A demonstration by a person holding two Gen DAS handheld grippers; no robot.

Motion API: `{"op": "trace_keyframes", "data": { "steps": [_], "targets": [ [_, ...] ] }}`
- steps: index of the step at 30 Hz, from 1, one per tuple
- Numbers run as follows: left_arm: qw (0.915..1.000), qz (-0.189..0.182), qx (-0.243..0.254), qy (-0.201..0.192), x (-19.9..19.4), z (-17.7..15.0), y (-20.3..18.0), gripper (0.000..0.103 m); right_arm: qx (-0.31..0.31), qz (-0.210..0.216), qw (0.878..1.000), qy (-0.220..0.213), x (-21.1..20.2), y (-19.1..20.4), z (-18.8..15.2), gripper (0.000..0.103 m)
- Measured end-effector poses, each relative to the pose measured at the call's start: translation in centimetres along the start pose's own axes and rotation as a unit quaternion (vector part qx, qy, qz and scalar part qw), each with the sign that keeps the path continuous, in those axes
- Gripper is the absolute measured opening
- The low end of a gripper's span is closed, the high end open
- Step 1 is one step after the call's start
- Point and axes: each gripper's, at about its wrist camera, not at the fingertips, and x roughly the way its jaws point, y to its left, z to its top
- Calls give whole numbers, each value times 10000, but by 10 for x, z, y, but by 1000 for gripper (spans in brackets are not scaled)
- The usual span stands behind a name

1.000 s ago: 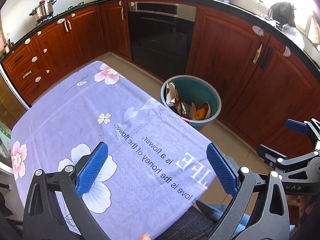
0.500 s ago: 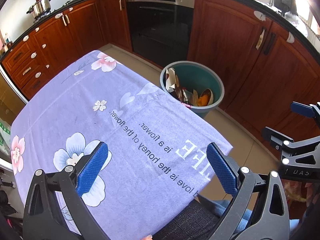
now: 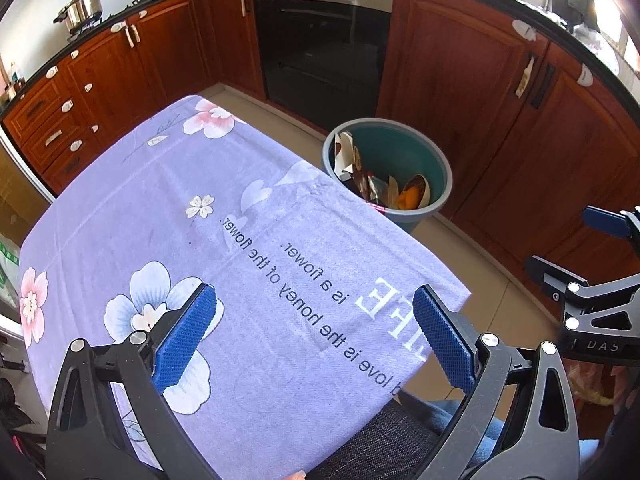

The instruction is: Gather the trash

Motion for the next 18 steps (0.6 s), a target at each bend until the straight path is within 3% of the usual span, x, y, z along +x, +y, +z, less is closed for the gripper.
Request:
{"op": "trace_keyframes", "data": {
  "steps": [18],
  "targets": [
    [9999,-111,-8,85,5,-7,1,99,-81,-41,9999,64,4,5,-2,96]
  ]
}}
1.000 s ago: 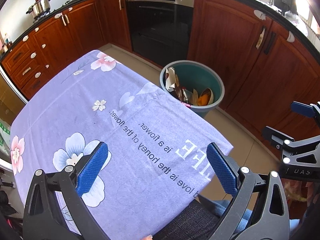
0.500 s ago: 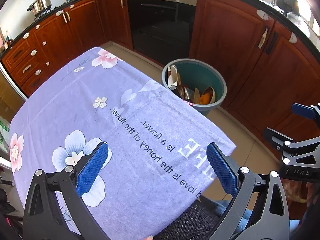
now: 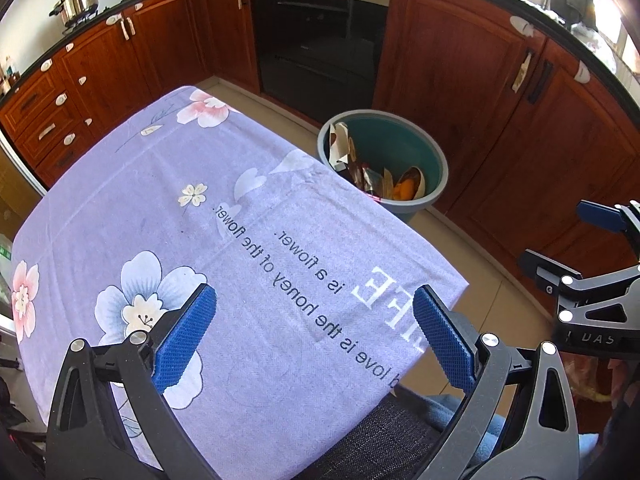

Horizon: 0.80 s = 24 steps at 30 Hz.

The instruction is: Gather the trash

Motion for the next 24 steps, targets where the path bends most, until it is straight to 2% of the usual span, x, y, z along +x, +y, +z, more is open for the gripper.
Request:
{"op": "trace_keyframes", "data": {
  "steps": [24],
  "targets": [
    [9997,179,156,-3,-3,-2,-5,99,14,-124,9999,-1,1,-3,0,96]
  ]
}}
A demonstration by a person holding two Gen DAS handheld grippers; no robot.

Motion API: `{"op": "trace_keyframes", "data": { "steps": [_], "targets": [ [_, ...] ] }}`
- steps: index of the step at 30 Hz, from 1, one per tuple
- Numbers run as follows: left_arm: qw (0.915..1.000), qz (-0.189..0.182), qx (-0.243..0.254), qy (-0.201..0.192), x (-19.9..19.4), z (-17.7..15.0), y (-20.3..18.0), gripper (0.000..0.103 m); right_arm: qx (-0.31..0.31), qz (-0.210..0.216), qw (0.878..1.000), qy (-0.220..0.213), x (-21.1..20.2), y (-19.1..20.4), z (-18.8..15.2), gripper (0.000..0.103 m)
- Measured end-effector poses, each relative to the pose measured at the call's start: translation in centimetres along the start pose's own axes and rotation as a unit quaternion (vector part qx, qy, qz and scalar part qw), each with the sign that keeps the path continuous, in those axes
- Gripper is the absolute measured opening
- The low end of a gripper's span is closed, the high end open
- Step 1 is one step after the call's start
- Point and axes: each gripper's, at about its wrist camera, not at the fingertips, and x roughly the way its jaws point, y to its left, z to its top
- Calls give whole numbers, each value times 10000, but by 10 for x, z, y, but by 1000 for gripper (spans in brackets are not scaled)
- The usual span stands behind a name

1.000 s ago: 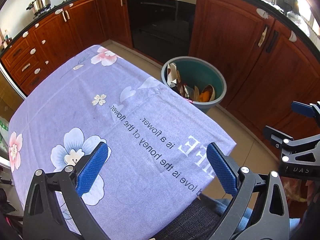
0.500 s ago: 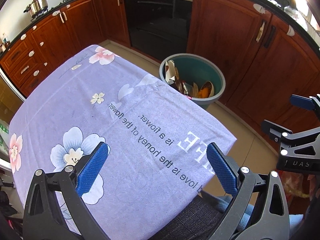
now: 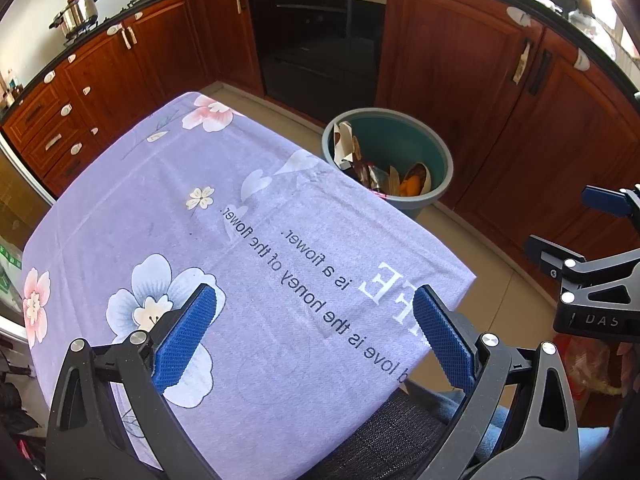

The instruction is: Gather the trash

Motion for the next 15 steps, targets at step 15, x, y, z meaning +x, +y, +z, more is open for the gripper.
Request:
{"op": "trace_keyframes", "data": {
  "steps": [15],
  "targets": [
    [9999,101,-83,84,-1,-2,6,99,6,7,10000,5,0,-1,1,96]
  ]
}}
